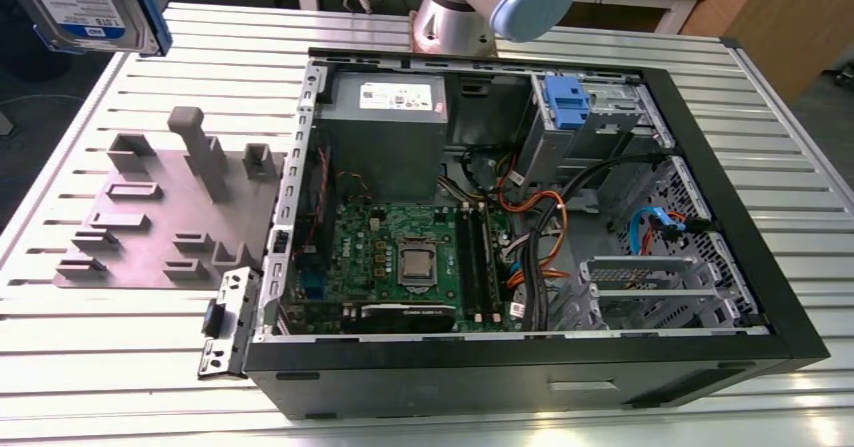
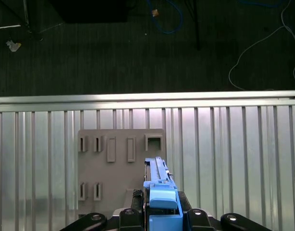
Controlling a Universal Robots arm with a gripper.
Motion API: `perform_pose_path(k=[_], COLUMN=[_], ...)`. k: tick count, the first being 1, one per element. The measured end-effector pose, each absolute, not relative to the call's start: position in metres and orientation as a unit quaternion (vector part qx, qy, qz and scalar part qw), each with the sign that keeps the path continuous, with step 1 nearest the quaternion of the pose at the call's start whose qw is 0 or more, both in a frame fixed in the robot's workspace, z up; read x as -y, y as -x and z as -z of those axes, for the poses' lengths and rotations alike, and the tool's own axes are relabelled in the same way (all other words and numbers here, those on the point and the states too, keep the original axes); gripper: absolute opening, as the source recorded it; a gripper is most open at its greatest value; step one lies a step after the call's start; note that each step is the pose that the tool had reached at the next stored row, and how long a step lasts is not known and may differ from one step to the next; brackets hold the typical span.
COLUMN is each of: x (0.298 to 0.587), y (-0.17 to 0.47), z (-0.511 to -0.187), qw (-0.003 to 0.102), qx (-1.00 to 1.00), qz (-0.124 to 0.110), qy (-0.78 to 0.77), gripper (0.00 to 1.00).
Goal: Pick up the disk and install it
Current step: 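Pick up the disk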
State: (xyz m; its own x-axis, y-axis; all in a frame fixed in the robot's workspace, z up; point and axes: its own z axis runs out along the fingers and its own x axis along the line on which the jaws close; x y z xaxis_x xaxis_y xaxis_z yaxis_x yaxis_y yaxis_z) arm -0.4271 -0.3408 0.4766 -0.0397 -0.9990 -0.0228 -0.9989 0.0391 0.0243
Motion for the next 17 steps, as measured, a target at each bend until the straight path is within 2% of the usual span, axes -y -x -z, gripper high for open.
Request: perform_pose_path(k=[17], x=[0.341], y=[0.427], z=[-0.4815], qw=[0.0], qx=[0.721], qz=[0.016], qy=[-0.693], gripper=[0.36])
